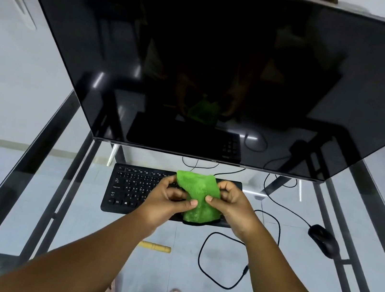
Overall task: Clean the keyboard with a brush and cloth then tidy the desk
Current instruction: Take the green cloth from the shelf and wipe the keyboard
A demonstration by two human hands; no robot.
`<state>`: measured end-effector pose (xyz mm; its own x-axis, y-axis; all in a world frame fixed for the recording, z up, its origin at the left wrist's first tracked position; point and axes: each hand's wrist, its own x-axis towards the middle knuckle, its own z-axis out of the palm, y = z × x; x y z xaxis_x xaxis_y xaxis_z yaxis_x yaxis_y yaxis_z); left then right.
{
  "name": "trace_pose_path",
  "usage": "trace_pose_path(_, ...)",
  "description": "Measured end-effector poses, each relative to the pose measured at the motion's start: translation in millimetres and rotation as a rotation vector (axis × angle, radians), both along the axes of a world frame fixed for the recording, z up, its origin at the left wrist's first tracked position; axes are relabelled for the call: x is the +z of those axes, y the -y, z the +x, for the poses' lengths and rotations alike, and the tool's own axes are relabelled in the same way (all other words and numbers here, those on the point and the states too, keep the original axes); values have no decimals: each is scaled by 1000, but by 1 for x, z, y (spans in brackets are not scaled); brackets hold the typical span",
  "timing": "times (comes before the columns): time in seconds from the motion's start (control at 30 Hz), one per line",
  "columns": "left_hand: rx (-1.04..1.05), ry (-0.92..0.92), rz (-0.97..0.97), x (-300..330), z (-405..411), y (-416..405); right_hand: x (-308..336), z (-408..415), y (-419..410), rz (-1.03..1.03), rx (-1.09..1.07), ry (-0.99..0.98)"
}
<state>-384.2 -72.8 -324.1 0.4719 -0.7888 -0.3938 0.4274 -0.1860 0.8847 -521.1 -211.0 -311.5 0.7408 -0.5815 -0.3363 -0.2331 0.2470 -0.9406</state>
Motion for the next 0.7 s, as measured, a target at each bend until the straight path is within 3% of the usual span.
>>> trace_pose_path(0.23, 65, -153, -31, -1, 2, 1, -2, 6, -5, 0, -11, 4)
trace_pose_path(0.37, 94, -145, 25, -3, 5, 0, -4, 6, -4, -12, -48, -10)
trace_pose_path(0.5, 12, 8, 86, -4, 9, -2, -6, 4, -3, -66, 15, -18)
trace_pose_path(0.7, -195, 411, 360, -5, 20, 0, -8, 4, 3, -322, 169, -282)
